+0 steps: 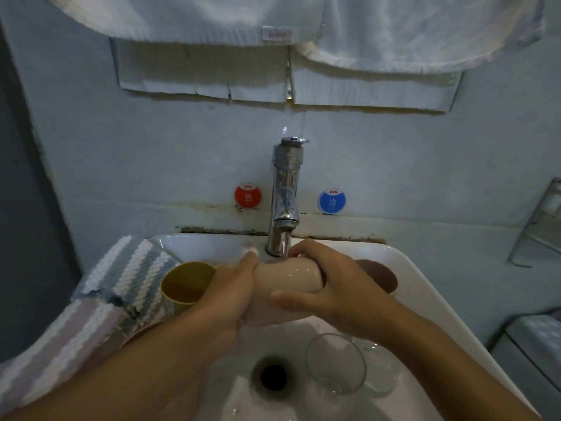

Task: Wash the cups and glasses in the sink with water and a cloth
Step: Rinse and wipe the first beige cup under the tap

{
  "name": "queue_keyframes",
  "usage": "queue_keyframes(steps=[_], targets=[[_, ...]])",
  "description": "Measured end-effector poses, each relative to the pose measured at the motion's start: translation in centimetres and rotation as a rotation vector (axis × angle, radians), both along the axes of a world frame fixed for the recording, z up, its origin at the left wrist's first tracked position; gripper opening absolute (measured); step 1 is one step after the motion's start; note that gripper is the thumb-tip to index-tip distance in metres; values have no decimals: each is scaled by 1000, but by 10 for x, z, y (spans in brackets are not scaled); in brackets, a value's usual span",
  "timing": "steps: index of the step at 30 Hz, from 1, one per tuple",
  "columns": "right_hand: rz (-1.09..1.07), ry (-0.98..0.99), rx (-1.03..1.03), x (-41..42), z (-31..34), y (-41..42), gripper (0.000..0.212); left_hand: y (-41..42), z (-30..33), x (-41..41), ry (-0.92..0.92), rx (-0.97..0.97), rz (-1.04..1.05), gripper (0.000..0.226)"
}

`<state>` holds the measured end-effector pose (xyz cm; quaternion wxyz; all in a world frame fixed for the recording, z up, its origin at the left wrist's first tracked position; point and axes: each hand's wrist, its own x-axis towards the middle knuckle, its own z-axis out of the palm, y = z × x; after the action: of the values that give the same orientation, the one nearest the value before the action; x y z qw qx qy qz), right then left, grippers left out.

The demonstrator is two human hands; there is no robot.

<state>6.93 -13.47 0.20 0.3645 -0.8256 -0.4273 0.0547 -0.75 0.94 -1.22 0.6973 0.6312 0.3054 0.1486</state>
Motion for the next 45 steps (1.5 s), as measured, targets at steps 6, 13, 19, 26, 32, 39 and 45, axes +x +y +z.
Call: queue_keyframes(steps=[6, 13, 19, 26, 32, 39, 45], targets=[[-108, 119, 2, 6, 2, -3, 38, -5, 4, -3, -39, 107, -136, 33], [-292, 246, 146, 5, 7, -4, 39, -13, 2, -5, -57, 33, -265, 45], [-122, 359, 221, 1, 5, 1, 42, -2, 5, -5, -56, -175, -65, 47], [-137, 247, 263, 2, 3, 2, 39, 0, 3, -4, -67, -287, -103, 46], [-315, 176, 299, 2, 2, 2, 42, 0, 4, 1, -40, -307, -244, 43], [-406, 286, 155, 5, 2, 0, 56, -2, 1, -1, -55, -236, -251, 48], [-264, 197, 148, 0, 1, 5, 23, -6, -1, -3, 21, -252, -123, 35]])
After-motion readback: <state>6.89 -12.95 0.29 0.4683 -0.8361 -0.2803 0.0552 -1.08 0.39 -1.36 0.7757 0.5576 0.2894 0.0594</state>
